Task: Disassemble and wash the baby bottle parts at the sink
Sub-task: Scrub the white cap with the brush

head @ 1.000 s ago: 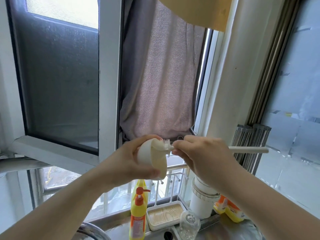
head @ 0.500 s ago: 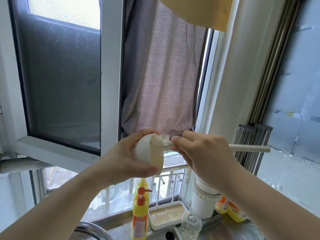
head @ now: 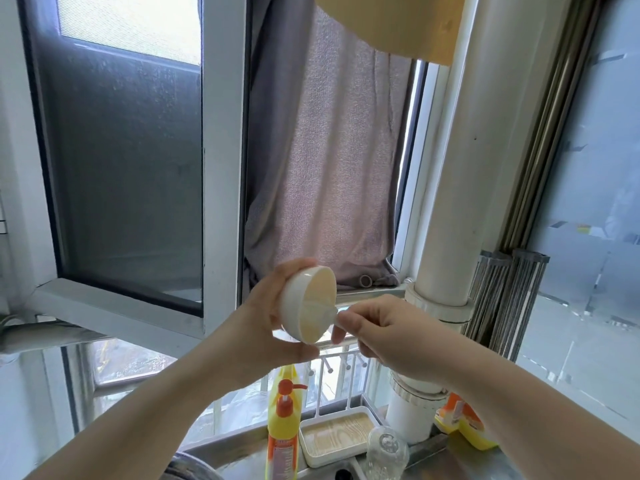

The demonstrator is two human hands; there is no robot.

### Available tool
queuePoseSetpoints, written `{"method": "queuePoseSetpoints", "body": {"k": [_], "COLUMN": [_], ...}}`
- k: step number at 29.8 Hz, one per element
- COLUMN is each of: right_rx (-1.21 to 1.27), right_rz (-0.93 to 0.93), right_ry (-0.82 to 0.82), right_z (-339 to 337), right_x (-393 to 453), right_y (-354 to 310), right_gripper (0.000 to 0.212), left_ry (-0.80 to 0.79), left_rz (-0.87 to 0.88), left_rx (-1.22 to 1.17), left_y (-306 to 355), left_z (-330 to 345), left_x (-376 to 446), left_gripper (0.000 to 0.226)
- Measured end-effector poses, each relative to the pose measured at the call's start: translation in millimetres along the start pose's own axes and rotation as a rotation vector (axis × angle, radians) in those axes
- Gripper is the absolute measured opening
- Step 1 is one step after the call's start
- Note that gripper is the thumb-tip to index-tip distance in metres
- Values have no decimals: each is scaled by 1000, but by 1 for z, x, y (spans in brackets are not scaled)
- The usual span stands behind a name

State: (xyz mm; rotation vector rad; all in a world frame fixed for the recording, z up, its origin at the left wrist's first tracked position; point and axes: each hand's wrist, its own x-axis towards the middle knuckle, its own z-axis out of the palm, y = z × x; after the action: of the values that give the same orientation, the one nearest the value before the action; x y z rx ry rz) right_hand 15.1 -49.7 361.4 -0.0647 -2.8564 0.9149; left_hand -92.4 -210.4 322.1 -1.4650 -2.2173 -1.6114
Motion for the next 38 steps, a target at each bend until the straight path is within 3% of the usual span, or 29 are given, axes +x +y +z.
{"method": "queuePoseSetpoints", "body": {"k": [5,8,11,13,15,19,21,23,25,27,28,30,35,38], "right_rx": [-71,-290,-881,-979,-880,-121,-26,-283,-736,-989,-1004,-871,-129,314], "right_rz": [-48,-117,-246,-270,-277,-29,-20,-136,-298,-362,-373,-311,16,138], "right_ry": [21,106,425,563,521,14,-28,121,478,704,747,648,-30,-100], "right_z": [1,0,-3,1,9,12,12,10,1,-2,-1,6,6,2], "right_x": [-2,-7,-5,-3,-2,-6,-3,-1,1,1,2,2,-2,-1], "right_y": [-3,-3,6,4,7,2,5,7,10,9,7,5,-7,-11], "right_gripper": [33,30,23,15,20,35,35,38,39,22,15,17,33,36], "left_ry": [-32,38,34,45,75,135,133,137,131,123,126,149,185,124], "left_rz": [-207,-257,-263,-239,-201,-134,-111,-116,-141,-156,-149,-110,-70,14], "left_rx": [-610,-599,-513,-488,-429,-383,-392,-422,-438,-423,-415,-405,-235,-75], "left_y": [21,21,19,18,18,16,17,18,19,20,22,24,13,7], "left_z": [-5,-7,-6,-4,-2,-1,-2,-4,-5,-5,-5,-5,0,4], "left_x": [3,5,5,7,7,3,3,4,6,8,8,9,2,-1], "left_gripper": [50,51,41,40,45,51,49,44,39,39,39,42,52,61]}}
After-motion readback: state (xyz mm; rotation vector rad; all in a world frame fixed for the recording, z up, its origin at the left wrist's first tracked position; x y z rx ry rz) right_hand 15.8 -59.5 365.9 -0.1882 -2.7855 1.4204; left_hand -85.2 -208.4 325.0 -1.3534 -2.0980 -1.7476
